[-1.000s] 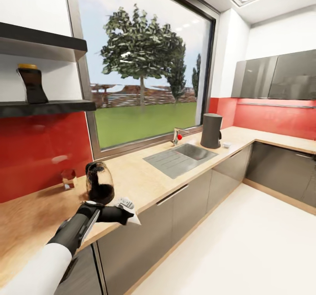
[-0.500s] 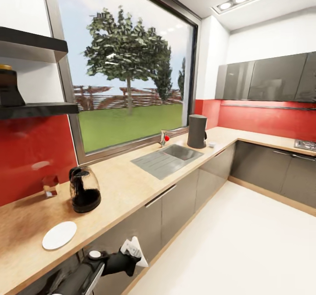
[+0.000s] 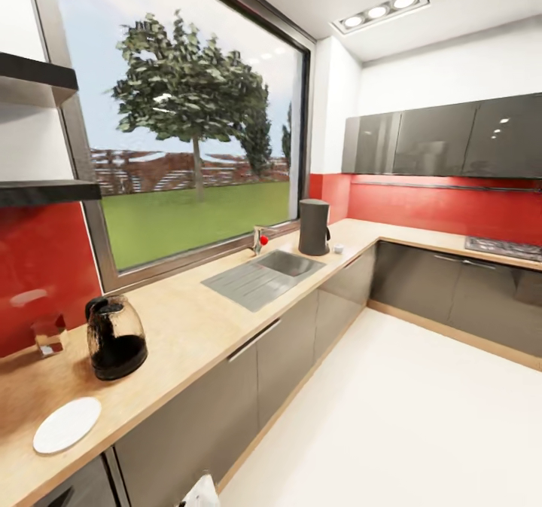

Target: Set up a coffee station on the kitchen countertop: keep the coffee maker on the countertop, move the bottle of coffee from the kitchen shelf to the counter next to the coffee maker, place a paper coffee filter on top of the coffee maker, put the saucer next to the coffee maker with the coffee cup on the saucer, and place the electric kettle next to the coffee maker.

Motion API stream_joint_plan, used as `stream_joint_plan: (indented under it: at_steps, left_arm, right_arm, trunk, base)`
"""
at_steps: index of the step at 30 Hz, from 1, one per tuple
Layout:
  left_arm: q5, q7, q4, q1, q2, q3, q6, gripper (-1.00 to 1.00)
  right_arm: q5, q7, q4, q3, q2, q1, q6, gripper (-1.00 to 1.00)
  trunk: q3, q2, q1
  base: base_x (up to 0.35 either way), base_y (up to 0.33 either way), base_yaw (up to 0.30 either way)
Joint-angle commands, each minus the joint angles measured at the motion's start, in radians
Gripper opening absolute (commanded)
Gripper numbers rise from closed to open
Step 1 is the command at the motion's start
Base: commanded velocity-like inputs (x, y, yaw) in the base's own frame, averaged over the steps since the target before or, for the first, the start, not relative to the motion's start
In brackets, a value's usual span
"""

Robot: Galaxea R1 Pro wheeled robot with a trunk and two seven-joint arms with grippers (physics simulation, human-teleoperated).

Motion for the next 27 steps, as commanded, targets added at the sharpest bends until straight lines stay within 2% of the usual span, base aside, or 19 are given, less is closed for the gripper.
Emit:
stream_joint_plan:
  at_steps: [1, 4, 8, 11, 27]
  left_arm:
    - [-0.015, 0.021, 0.0, 0.007, 0.002, -0.002, -0.014, -1.0]
    - [-0.014, 0.045, 0.003, 0.017, 0.006, -0.003, -0.019, -1.0]
    - [-0.013, 0.13, 0.004, 0.028, 0.007, -0.002, -0.022, -1.0]
    - [-0.013, 0.165, 0.003, 0.039, 0.005, -0.001, -0.022, -1.0]
    - [-0.011, 0.178, 0.004, 0.044, -0.006, 0.002, -0.023, -1.0]
  right_arm:
    - [-0.001, 0.0, -0.019, -0.003, 0.0, -0.001, -0.003, 1.0]
    - [-0.001, 0.0, -0.048, -0.005, 0.0, -0.001, -0.003, 1.0]
    - [0.0, 0.001, -0.056, -0.001, 0.0, -0.001, -0.002, 1.0]
    - [0.001, 0.004, -0.055, 0.001, 0.004, -0.001, -0.002, 1.0]
    - [0.002, 0.003, -0.055, 0.002, 0.034, -0.001, -0.001, 1.0]
  trunk:
    - [0.0, -0.001, 0.0]
    - [0.0, -0.001, 0.0]
    - [0.0, -0.001, 0.0]
    - [0.0, -0.001, 0.0]
    - [0.0, -0.001, 0.0]
  base:
    - [0.057, -0.014, -0.237]
    - [0.114, -0.058, -0.25]
    - [0.206, -0.127, -0.199]
    - [0.24, -0.15, -0.048]
    - [0.269, -0.158, -0.003]
